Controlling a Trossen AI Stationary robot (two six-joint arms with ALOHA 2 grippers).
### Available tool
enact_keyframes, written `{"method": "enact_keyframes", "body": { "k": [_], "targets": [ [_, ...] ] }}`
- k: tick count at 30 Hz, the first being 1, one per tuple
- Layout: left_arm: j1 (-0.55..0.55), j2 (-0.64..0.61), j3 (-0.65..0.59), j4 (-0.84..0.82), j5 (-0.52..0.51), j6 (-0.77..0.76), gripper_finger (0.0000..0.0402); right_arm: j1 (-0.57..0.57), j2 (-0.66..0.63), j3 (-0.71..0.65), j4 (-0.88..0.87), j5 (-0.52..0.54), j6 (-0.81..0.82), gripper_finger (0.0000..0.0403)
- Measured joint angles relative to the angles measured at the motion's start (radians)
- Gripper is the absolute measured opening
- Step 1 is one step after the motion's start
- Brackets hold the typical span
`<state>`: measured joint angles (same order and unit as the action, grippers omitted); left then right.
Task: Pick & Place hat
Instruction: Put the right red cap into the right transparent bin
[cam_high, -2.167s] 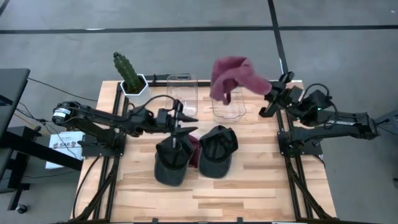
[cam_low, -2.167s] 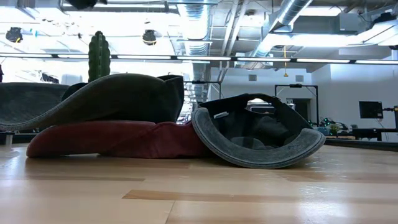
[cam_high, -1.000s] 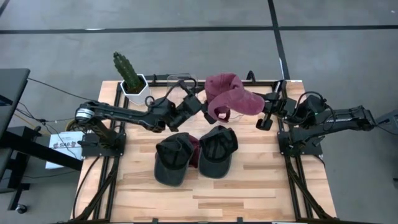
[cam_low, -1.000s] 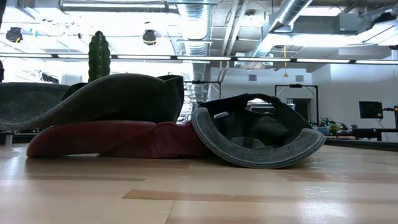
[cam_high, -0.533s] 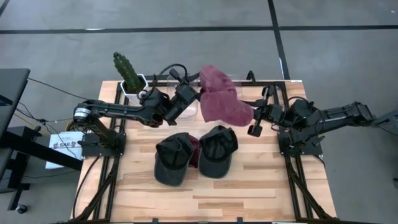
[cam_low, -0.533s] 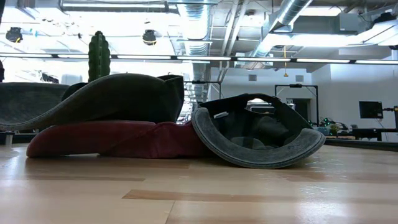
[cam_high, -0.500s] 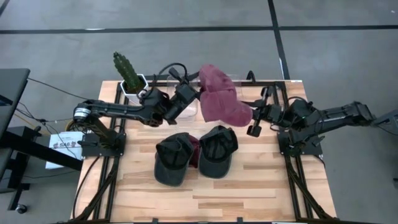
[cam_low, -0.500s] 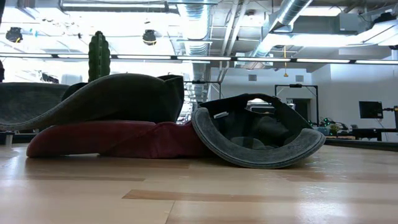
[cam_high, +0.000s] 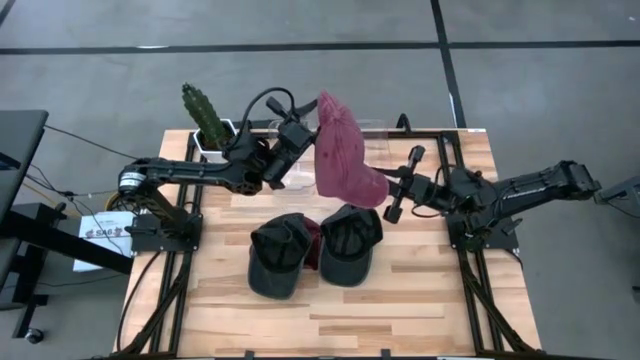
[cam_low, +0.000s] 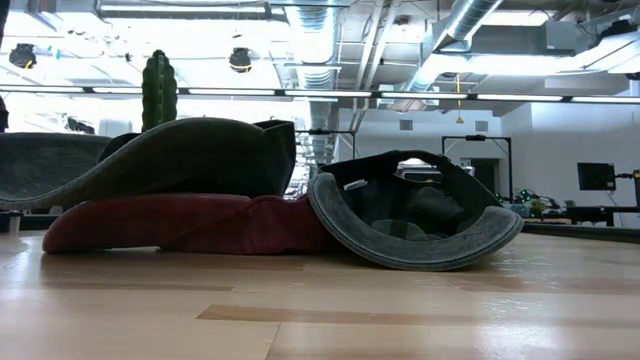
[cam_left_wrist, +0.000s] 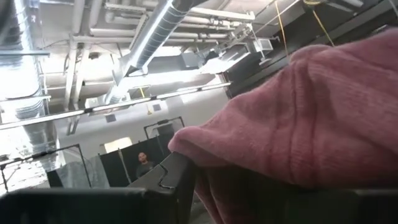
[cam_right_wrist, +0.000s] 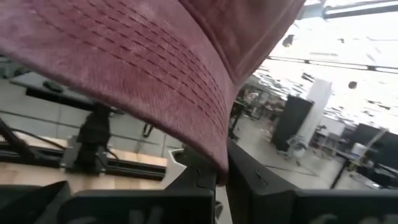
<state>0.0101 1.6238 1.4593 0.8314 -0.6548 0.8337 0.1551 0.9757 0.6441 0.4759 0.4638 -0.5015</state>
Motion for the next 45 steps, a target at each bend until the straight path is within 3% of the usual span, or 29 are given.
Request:
{"method": "enact_keyframes", "body": {
  "k": [8, 16, 24, 33, 45],
  "targets": [
    [0.004, 0.001, 0.008, 0.014, 0.002, -0.009, 0.0122, 0.003, 0.039, -0.002, 0.020, 0.266, -0.097, 0.0001],
    [0.005, 0.052, 0.004, 0.033, 0.074, -0.147, 0.0122, 0.005, 0.047, -0.007, 0.101, 0.170, -0.139, 0.0001],
    [0.003, 0.103, 0.002, 0.024, 0.166, -0.264, 0.0122, -0.006, 0.079, -0.008, 0.182, 0.171, -0.129, 0.0001],
    [-0.039, 0.062, 0.000, -0.009, 0.026, -0.166, 0.0122, 0.028, 0.072, -0.007, 0.229, 0.302, -0.215, 0.0001],
    [-0.051, 0.033, 0.000, -0.066, -0.146, -0.124, 0.0122, 0.028, 0.071, -0.005, 0.426, 0.322, -0.319, 0.0001]
  ]
}}
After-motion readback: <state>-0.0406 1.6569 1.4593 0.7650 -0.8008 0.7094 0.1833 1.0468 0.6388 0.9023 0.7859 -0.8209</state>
